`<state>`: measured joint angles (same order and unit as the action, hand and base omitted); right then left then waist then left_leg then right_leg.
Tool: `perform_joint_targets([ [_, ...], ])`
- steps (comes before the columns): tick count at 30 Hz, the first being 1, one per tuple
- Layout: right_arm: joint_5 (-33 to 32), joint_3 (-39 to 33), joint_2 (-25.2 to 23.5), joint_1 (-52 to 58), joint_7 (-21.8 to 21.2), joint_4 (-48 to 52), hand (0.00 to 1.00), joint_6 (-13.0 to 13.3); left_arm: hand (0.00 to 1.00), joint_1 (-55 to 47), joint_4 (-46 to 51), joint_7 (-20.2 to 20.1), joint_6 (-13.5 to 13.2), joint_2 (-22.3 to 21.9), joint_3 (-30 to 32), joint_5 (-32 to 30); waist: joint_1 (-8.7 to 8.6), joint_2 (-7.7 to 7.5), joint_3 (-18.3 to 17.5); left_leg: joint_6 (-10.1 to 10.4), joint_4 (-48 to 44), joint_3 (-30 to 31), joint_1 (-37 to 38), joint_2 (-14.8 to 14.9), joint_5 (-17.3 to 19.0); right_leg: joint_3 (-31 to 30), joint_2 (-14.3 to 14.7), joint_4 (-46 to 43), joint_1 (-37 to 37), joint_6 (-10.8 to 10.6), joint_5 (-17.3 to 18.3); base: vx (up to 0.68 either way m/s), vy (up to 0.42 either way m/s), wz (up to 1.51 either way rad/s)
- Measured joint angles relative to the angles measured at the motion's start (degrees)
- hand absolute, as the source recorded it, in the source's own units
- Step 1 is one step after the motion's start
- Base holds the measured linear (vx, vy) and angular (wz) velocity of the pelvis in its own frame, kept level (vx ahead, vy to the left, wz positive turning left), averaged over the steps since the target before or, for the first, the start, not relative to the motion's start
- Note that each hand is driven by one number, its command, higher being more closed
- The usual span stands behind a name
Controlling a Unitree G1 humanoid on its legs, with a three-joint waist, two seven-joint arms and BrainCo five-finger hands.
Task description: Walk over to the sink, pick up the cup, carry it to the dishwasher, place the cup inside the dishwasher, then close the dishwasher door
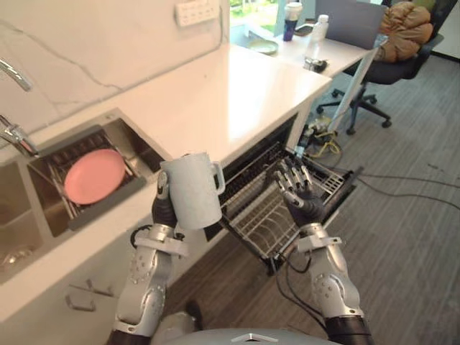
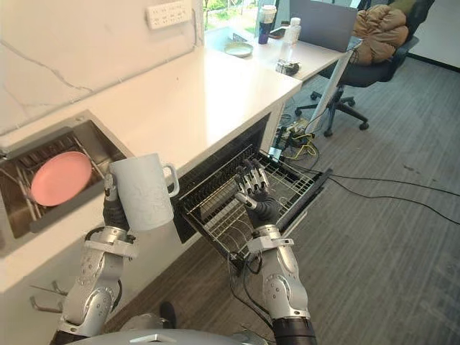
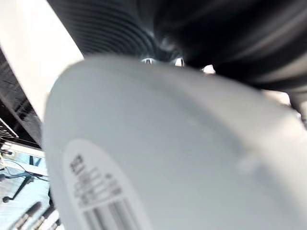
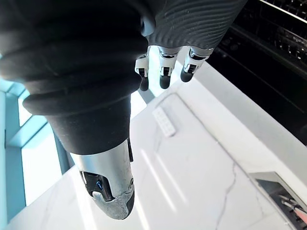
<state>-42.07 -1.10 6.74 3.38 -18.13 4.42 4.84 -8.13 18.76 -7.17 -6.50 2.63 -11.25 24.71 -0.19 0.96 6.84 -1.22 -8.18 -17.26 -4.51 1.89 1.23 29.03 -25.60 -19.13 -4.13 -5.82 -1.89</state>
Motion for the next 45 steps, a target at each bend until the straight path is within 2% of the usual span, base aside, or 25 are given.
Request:
perform_joint_targets([
  [1,0.9,0.0,-1.2,0.2,0.0,-0.4,0.00,0.0,1.00,0.0,0.6,-0.7,0.1,0.2,0.0,0.0,-0.12,-0.34,0.4,-0.5,1.2,0.0,1.7,-0.4,0.3,-0.2,-2.3,-6.8,2.8,1.1,0.1,0.13,0.152,-0.08],
  [2,1.7,0.2,-2.4,0.5,0.0,-1.0,0.00,-0.1,1.00,-0.1,0.4,-0.7,0.3,0.8,0.0,0.0,-0.22,-0.64,0.7,-0.7,1.7,0.0,3.1,-0.2,0.6,0.1,-2.7,-10.4,4.5,0.9,3.2,0.11,0.090,-0.05],
  [4,2.0,0.5,-3.0,0.8,0.0,-1.0,0.00,-0.1,1.00,-0.4,0.2,-0.6,0.2,0.9,0.4,0.0,-0.31,-1.09,0.6,-0.7,2.3,-0.1,4.4,-0.3,1.0,0.1,-0.7,-9.7,6.6,0.8,7.3,0.12,0.021,0.03],
  [5,2.0,0.5,-3.0,0.9,-0.1,-0.8,0.00,-0.1,1.00,-0.5,0.1,-0.6,0.1,0.9,0.3,0.0,-0.44,-1.48,0.4,-0.6,2.3,-0.3,4.7,-0.3,0.8,0.0,1.0,-6.9,7.4,0.9,7.4,0.14,-0.010,0.09],
  [6,1.9,0.6,-3.0,1.0,-0.1,-0.8,0.00,-0.1,1.00,-0.5,-0.1,-0.6,0.0,1.0,0.3,0.0,-0.44,-2.08,0.4,-0.1,1.9,-0.3,5.0,-0.4,0.9,0.1,2.1,-4.1,7.6,1.5,5.4,0.14,-0.046,0.08],
  [7,1.9,1.0,-3.0,1.0,-0.1,-0.8,0.00,-0.2,1.00,-0.6,-0.3,-0.6,-0.3,1.3,0.4,0.0,-0.21,-3.47,0.1,0.5,1.1,-0.4,5.0,-0.7,1.3,0.6,3.2,-1.6,8.0,1.4,2.2,0.15,-0.093,-0.09],
  [8,1.8,1.0,-2.8,1.2,-0.3,-0.8,0.00,-1.3,1.00,-0.7,-1.4,-0.6,-0.4,1.3,0.4,0.0,0.19,-2.47,0.0,1.2,0.6,-0.3,4.9,0.0,2.0,0.9,4.5,0.5,6.8,0.7,2.1,0.14,-0.101,-0.15],
  [10,1.7,1.1,-2.7,1.2,-0.5,-0.8,0.00,-2.3,1.00,-0.7,-1.7,-0.6,-0.4,1.2,0.4,0.0,0.17,-1.52,-0.1,1.8,0.5,-0.3,3.8,0.8,2.2,1.5,6.6,5.5,5.7,0.2,1.8,0.11,-0.116,-0.12],
  [11,1.7,1.6,-2.6,1.3,-0.5,-0.9,0.00,-3.1,1.00,-0.5,-1.7,-0.6,-0.3,0.8,0.2,0.0,0.20,-1.32,-0.1,2.0,0.6,-0.5,3.4,1.2,2.1,1.6,8.0,8.7,5.0,-1.0,1.1,0.08,-0.106,-0.10],
  [14,1.7,2.4,-2.5,2.1,-0.5,-0.9,0.00,-4.0,1.00,-0.4,-1.7,-0.7,-0.1,-0.1,-0.2,-0.1,0.20,-1.37,-0.1,2.8,1.4,-0.7,3.9,2.3,1.9,1.9,10.4,13.1,3.2,-0.8,-0.5,0.07,-0.085,-0.09],
  [20,1.2,3.1,-2.7,2.2,-2.4,-0.9,0.00,-4.0,1.00,-0.4,-1.7,-0.7,-0.1,-0.5,-0.6,-0.3,0.21,-1.51,-0.1,3.0,2.7,-1.9,4.7,2.4,2.0,1.6,11.7,17.1,1.9,-0.7,-2.4,0.02,-0.012,-0.09],
  [24,-2.0,3.5,-2.9,2.2,-5.0,-0.8,0.00,-4.0,1.00,-0.2,-1.6,1.1,-0.3,-0.7,-2.1,-1.2,0.26,-1.66,-0.1,3.0,3.7,-2.7,5.3,2.0,1.4,1.4,12.0,18.6,1.7,-0.8,-3.2,0.01,0.009,-0.08],
  [28,-6.1,5.7,-2.8,0.6,-9.2,-0.8,0.00,-5.5,1.00,1.8,-2.7,2.9,-0.4,-1.4,-2.3,5.0,0.14,-1.88,-0.3,3.0,5.4,-4.4,7.4,1.6,1.2,-0.2,12.2,20.1,0.9,-1.0,-4.1,-0.01,0.022,-0.21],
  [29,-7.7,6.7,-2.7,-0.5,-9.3,-0.8,0.00,-6.3,1.00,3.3,-4.4,4.4,-0.9,-1.7,-2.1,9.0,0.17,-1.97,-0.4,3.0,5.5,-5.0,7.7,1.6,1.2,-0.8,12.2,20.5,0.9,-0.9,-4.5,-0.04,0.020,-0.27],
  [31,-9.3,7.5,-2.7,-1.9,-9.2,-0.8,0.00,-7.2,1.00,5.2,-7.0,7.2,-1.6,-2.4,-1.1,12.6,0.09,-2.16,-0.5,2.9,6.2,-5.9,8.1,1.5,1.1,-1.7,12.3,20.7,1.4,-0.8,-4.9,-0.04,0.020,-0.26],
  [33,-9.9,7.5,-2.7,-3.0,-9.1,-0.8,0.00,-7.8,1.00,6.4,-11.1,10.7,-3.9,-3.3,1.3,13.4,0.02,-2.37,-0.6,3.0,7.1,-6.9,8.9,1.4,0.8,-2.6,12.5,21.0,1.5,-0.7,-5.1,-0.04,0.013,-0.29],
  [35,-9.9,7.0,-1.8,-4.6,-8.9,-0.8,0.00,-8.2,1.00,7.1,-15.0,16.2,-8.9,-4.0,4.6,11.5,-0.38,-2.77,-0.8,3.1,7.5,-8.0,9.6,1.5,0.8,-3.5,12.9,21.6,1.5,-0.6,-5.5,-0.02,-0.005,-0.24],
  [36,-10.0,6.6,-1.5,-4.8,-8.8,-0.7,0.00,-8.4,1.00,7.3,-15.5,17.7,-10.0,-4.0,5.2,10.6,-0.51,-2.89,-0.9,3.1,7.5,-8.0,9.6,1.5,0.7,-3.5,13.0,21.7,1.5,-0.6,-5.5,-0.01,-0.015,-0.10],
  [38,-12.1,4.9,-0.5,-5.2,-7.6,-0.5,0.00,-9.3,1.00,8.5,-15.8,25.5,-14.4,-4.8,7.2,2.5,-0.57,-3.12,-1.0,3.2,7.5,-8.1,9.6,1.5,0.6,-3.6,13.1,22.0,1.5,-0.6,-5.7,0.00,0.000,0.00],
  [40,-14.4,4.3,0.0,-5.5,-6.5,0.4,0.00,-10.4,1.00,10.0,-15.9,31.0,-17.2,-4.9,8.5,-4.2,-0.61,-3.12,-1.0,3.3,7.5,-8.2,9.6,1.5,0.6,-3.8,13.2,22.1,1.5,-0.5,-5.8,0.00,0.000,-0.02],
  [41,-14.9,4.3,0.1,-5.6,-6.2,1.2,0.00,-10.9,1.00,10.5,-15.9,32.7,-17.9,-5.0,8.9,-6.4,-0.65,-3.12,-1.0,3.3,7.5,-8.3,9.6,1.5,0.6,-3.8,13.2,22.2,1.5,-0.5,-5.9,-0.01,0.000,-0.08],
  [42,-16.1,4.3,0.2,-5.9,-6.1,2.9,0.00,-11.4,1.00,11.6,-16.0,37.7,-19.2,-5.0,9.1,-12.8,-0.72,-3.15,-1.0,3.3,7.5,-8.6,9.7,1.5,0.6,-4.1,13.3,22.5,1.5,-0.5,-6.2,-0.01,0.001,-0.09],
  [45,-17.2,5.0,-0.1,-6.2,-6.1,4.8,0.00,-11.6,1.00,12.7,-16.2,44.5,-19.8,-5.0,9.1,-22.7,-0.70,-3.37,-1.2,3.3,7.6,-9.4,9.8,1.5,0.6,-4.9,13.3,22.7,1.8,-0.5,-6.5,-0.02,0.001,-0.13],
])
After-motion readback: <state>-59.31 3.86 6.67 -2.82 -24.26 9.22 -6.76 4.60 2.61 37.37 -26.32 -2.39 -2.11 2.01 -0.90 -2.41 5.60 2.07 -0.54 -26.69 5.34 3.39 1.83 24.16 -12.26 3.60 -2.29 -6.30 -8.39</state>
